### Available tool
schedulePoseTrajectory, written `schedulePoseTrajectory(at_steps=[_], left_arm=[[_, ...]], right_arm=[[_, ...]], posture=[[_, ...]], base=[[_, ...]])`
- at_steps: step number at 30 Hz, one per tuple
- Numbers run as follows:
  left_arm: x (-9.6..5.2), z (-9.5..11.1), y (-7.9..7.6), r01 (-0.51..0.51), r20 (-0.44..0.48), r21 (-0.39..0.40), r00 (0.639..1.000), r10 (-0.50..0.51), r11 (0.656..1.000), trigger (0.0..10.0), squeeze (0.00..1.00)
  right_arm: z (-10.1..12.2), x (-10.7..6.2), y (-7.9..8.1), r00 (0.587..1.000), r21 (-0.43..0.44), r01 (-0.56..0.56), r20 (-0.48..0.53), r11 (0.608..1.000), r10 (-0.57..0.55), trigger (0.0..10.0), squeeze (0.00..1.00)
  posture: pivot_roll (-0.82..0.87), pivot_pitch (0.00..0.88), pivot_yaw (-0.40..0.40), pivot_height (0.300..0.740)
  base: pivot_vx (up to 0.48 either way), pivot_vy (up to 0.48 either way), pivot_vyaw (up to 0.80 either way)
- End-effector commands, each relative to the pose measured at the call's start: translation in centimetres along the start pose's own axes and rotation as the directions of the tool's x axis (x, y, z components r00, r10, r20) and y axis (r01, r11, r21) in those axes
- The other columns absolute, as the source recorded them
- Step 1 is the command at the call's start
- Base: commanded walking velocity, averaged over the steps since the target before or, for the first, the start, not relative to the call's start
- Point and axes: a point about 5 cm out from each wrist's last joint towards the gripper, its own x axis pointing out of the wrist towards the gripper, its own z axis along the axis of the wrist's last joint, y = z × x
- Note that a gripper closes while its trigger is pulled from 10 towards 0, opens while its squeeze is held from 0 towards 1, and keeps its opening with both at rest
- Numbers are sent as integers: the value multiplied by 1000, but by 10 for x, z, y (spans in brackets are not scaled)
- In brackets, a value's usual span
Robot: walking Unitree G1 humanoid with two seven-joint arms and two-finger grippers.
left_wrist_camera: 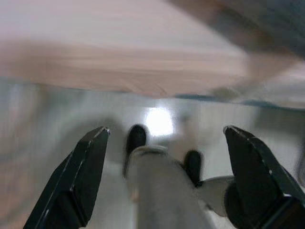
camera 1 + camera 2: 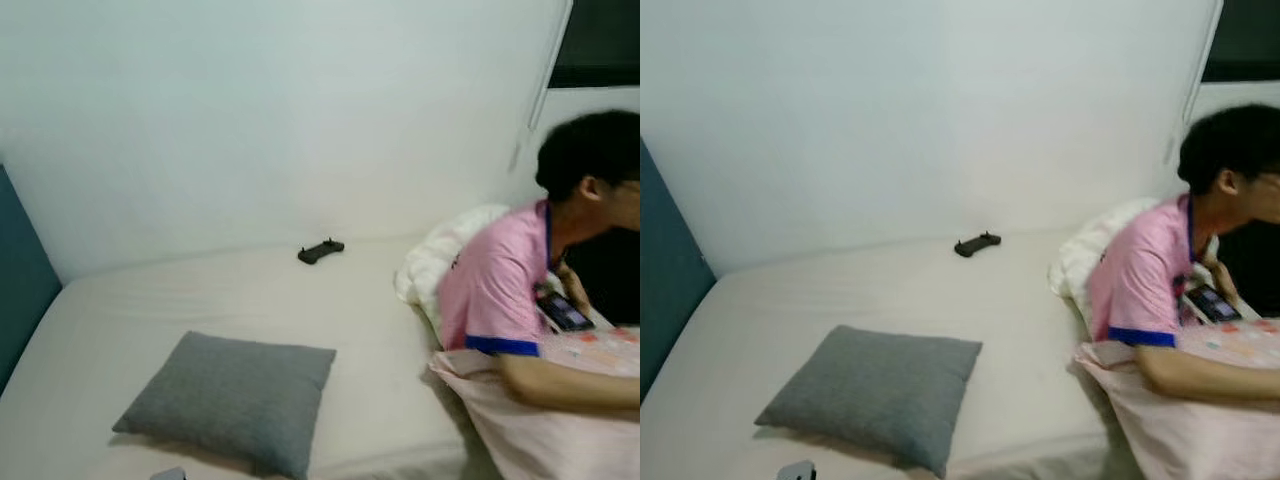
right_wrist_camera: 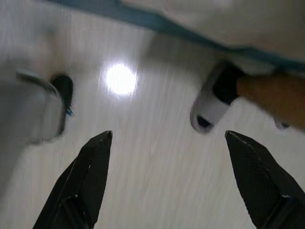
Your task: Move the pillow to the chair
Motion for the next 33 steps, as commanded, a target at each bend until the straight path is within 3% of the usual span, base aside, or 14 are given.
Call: schedulePoseTrajectory(at_steps=[1, 8, 15, 17, 21, 23, 25, 31, 33], left_arm=[[1, 3, -1, -6, 2, 2, 1000, 6, 1000, 10000, 0], [0, -2, -2, -3, -13, 5, 1000, 3, 1000, 10000, 0], [-1, -11, -4, 10, -47, 40, 999, -8, 999, 10000, 0], [0, -7, -4, 7, -40, 40, 999, -6, 999, 10000, 0], [1, -4, -5, 11, -29, 32, 1000, -10, 999, 10000, 0], [1, -4, -5, 12, -32, 40, 999, -11, 999, 10000, 0], [0, -5, -5, 10, -38, 49, 999, -8, 999, 10000, 0], [0, -6, -5, 13, -39, 51, 999, -11, 999, 10000, 0], [0, -7, -4, 17, -42, 52, 999, -15, 999, 10000, 0]], right_arm=[[-2, 0, 0, 1000, 21, -13, -2, 1000, 14, 10000, 0], [2, 0, -4, 999, 10, -34, 18, 999, 34, 10000, 0], [0, -1, -17, 1000, 64, -12, 25, 998, 11, 10000, 0], [15, -2, -28, 996, 144, 10, 83, 990, -22, 10000, 0], [34, -3, -38, 987, 225, 8, 157, 974, -44, 10000, 0], [46, -4, -41, 979, 227, 1, 198, 974, -47, 10000, 0], [72, -7, -46, 959, 228, -9, 276, 974, -56, 10000, 0], [103, -14, -56, 928, 259, 15, 356, 966, -110, 10000, 0], [110, -16, -62, 916, 307, 38, 370, 951, -156, 10000, 0]], posture=[[-80, 0, -15, 740], [-91, 0, -20, 740], [-103, 0, -16, 740], [-108, 0, -12, 740], [-111, 0, -10, 740], [-115, 0, -10, 740], [-116, 0, -13, 740], [-111, 0, -20, 740], [-109, 0, -21, 740]], base=[[0, 0, 0], [0, 0, 750], [0, 0, 750], [0, 0, 750], [0, 0, 750], [0, 0, 750], [0, 0, 750], [0, 0, 644], [0, 0, 209]])
